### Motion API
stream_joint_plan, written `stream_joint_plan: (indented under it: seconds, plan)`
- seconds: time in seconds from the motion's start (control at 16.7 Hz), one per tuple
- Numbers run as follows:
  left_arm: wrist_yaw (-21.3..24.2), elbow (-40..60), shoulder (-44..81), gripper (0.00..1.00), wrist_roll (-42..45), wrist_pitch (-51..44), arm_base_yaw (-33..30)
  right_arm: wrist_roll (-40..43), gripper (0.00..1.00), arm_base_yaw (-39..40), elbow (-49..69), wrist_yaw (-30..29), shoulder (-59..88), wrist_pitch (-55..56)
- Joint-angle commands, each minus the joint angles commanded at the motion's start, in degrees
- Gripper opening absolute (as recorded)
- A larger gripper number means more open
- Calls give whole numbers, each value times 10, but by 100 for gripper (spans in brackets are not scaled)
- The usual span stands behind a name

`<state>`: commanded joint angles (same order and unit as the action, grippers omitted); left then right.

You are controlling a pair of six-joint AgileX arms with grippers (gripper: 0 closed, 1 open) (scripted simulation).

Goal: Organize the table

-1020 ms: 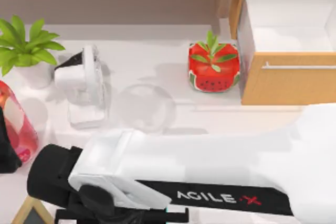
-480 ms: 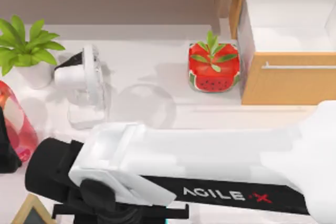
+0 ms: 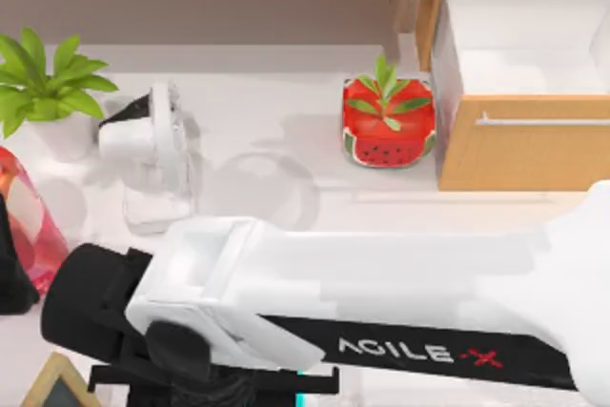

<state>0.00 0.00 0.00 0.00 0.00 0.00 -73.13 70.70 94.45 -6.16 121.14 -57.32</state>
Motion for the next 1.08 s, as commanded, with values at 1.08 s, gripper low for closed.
stream_joint_plan:
  seconds: [1.08]
  plan:
    - [0,0,0,100,0,0,0,2,23,2,-23,5,34,22]
